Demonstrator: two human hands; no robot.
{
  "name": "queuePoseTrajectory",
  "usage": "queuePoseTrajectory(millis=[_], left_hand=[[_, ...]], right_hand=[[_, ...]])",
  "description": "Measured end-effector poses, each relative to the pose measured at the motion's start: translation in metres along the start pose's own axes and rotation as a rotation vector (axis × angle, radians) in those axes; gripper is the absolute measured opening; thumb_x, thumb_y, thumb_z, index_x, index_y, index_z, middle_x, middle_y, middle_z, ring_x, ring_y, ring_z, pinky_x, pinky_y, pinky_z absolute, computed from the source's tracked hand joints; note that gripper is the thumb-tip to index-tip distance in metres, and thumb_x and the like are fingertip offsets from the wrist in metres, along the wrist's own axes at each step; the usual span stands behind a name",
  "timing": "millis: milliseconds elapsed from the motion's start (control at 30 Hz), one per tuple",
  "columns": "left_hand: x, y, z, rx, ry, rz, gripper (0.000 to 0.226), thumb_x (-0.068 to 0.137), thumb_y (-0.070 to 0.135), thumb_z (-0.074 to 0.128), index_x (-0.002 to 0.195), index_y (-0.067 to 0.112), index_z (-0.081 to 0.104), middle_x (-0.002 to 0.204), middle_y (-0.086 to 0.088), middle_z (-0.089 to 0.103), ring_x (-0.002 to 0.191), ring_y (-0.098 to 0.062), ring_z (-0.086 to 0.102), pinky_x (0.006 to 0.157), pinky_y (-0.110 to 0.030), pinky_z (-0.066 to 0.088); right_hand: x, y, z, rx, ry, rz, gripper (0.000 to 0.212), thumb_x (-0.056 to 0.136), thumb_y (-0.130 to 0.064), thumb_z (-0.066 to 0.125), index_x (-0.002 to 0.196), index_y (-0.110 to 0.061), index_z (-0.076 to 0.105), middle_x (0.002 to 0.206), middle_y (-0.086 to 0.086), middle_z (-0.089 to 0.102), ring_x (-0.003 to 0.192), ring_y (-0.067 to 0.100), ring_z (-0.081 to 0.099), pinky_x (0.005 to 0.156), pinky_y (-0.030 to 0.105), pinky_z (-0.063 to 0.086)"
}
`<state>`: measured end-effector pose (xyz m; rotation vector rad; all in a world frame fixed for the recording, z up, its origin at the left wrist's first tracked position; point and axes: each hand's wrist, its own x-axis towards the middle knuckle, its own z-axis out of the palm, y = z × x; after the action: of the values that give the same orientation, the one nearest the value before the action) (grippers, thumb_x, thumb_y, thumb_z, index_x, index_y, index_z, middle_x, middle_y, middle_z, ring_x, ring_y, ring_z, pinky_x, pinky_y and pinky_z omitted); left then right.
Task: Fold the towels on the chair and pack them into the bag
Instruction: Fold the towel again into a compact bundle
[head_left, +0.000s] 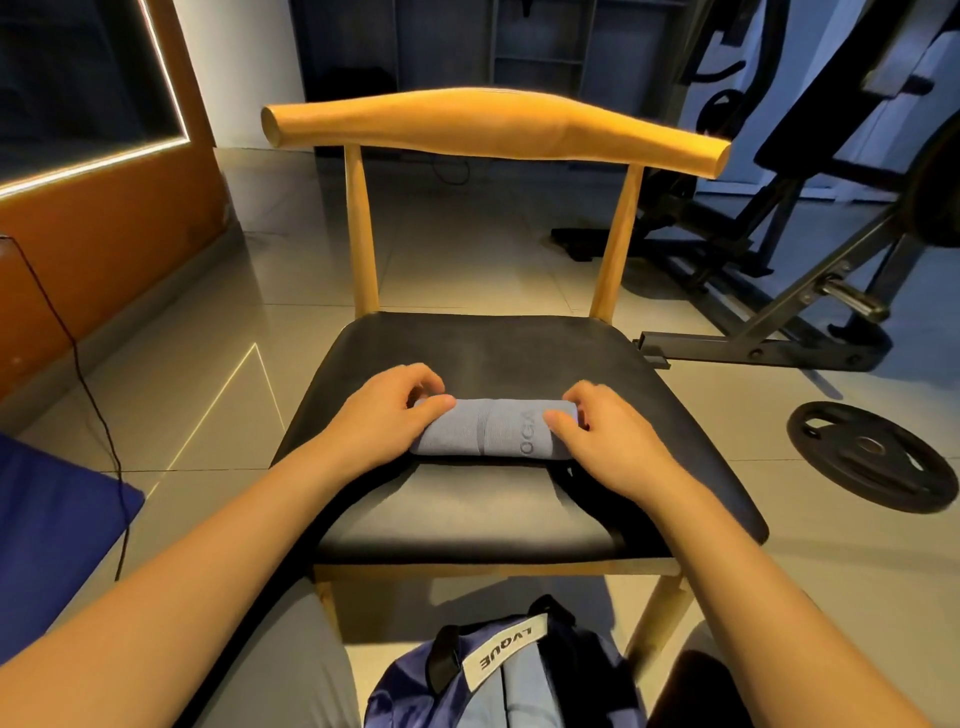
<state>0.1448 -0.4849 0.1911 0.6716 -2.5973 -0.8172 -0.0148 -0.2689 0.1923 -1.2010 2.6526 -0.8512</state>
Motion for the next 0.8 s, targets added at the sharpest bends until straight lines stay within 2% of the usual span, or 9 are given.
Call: queuePoseTrajectory(millis=[67, 133, 200, 333, 400, 467, 600, 733, 800], left_hand=[[0.001, 0.002, 0.004, 0.039, 0.132, 0.07, 0.011, 0.097, 0.037, 0.064, 0.099, 0.028, 0.07, 0.098, 0.01, 0.065, 0.092, -0.009, 0.059, 0.085, -0.035, 0.055], [-0.002, 0.002, 0.005, 0.111, 0.198, 0.183, 0.018, 0.099, 0.036, 0.061, 0.095, 0.025, 0.075, 0.091, 0.01, 0.067, 0.087, -0.009, 0.057, 0.083, -0.037, 0.054], [-0.009, 0.002, 0.002, 0.127, 0.144, 0.257, 0.03, 0.099, 0.046, 0.056, 0.1, 0.026, 0.078, 0.093, 0.013, 0.069, 0.088, -0.007, 0.057, 0.082, -0.033, 0.052], [-0.017, -0.009, -0.006, 0.168, -0.024, 0.339, 0.05, 0.087, 0.07, 0.059, 0.122, 0.036, 0.07, 0.111, 0.02, 0.069, 0.101, -0.002, 0.057, 0.088, -0.026, 0.048], [-0.014, -0.009, -0.006, 0.147, -0.065, 0.262, 0.047, 0.089, 0.067, 0.057, 0.122, 0.036, 0.068, 0.112, 0.019, 0.067, 0.102, -0.003, 0.056, 0.091, -0.028, 0.049], [-0.005, -0.004, -0.007, 0.141, -0.13, 0.175, 0.038, 0.095, 0.061, 0.053, 0.116, 0.034, 0.068, 0.108, 0.015, 0.067, 0.098, -0.006, 0.058, 0.091, -0.033, 0.052], [0.01, 0.008, -0.016, 0.157, -0.304, 0.063, 0.029, 0.101, 0.056, 0.049, 0.104, 0.033, 0.066, 0.099, 0.01, 0.068, 0.093, -0.01, 0.062, 0.091, -0.039, 0.052], [0.025, 0.015, -0.023, 0.059, -0.391, -0.084, 0.037, 0.087, 0.059, 0.063, 0.099, 0.024, 0.067, 0.101, 0.001, 0.069, 0.097, -0.019, 0.063, 0.09, -0.037, 0.048], [0.03, 0.02, -0.025, -0.042, -0.435, -0.172, 0.036, 0.087, 0.051, 0.07, 0.104, 0.019, 0.069, 0.106, -0.001, 0.069, 0.097, -0.019, 0.061, 0.083, -0.034, 0.046]], right_hand=[[-0.004, 0.002, 0.011, -0.128, 0.2, -0.151, 0.016, 0.1, -0.039, 0.056, 0.107, -0.024, 0.055, 0.104, -0.006, 0.052, 0.089, 0.015, 0.053, 0.076, 0.034, 0.046], [-0.007, 0.003, 0.016, -0.199, 0.296, -0.334, 0.008, 0.1, -0.028, 0.06, 0.103, -0.021, 0.061, 0.103, -0.005, 0.055, 0.091, 0.017, 0.053, 0.078, 0.035, 0.046], [-0.009, 0.007, 0.014, -0.198, 0.292, -0.379, 0.011, 0.101, -0.029, 0.058, 0.101, -0.021, 0.066, 0.103, -0.006, 0.058, 0.092, 0.016, 0.053, 0.08, 0.036, 0.046], [-0.012, 0.015, 0.01, -0.172, 0.139, -0.351, 0.035, 0.096, -0.051, 0.062, 0.12, -0.026, 0.065, 0.116, -0.013, 0.062, 0.105, 0.01, 0.054, 0.091, 0.032, 0.044], [-0.007, 0.013, 0.01, -0.179, 0.095, -0.314, 0.041, 0.095, -0.053, 0.061, 0.127, -0.027, 0.064, 0.121, -0.013, 0.062, 0.108, 0.01, 0.054, 0.095, 0.032, 0.043], [0.0, 0.01, 0.009, -0.17, 0.063, -0.272, 0.038, 0.1, -0.051, 0.055, 0.128, -0.027, 0.065, 0.119, -0.011, 0.064, 0.107, 0.012, 0.055, 0.096, 0.035, 0.044], [0.009, 0.007, 0.011, -0.193, -0.015, -0.205, 0.037, 0.105, -0.046, 0.039, 0.116, -0.023, 0.066, 0.108, -0.003, 0.064, 0.101, 0.021, 0.057, 0.09, 0.041, 0.045], [0.008, 0.007, 0.013, -0.159, -0.03, -0.182, 0.036, 0.108, -0.041, 0.036, 0.121, -0.021, 0.063, 0.112, -0.002, 0.063, 0.103, 0.021, 0.056, 0.094, 0.042, 0.045], [0.004, 0.008, 0.013, -0.129, -0.025, -0.188, 0.035, 0.108, -0.04, 0.037, 0.125, -0.022, 0.062, 0.114, -0.002, 0.062, 0.103, 0.02, 0.055, 0.094, 0.04, 0.044]])
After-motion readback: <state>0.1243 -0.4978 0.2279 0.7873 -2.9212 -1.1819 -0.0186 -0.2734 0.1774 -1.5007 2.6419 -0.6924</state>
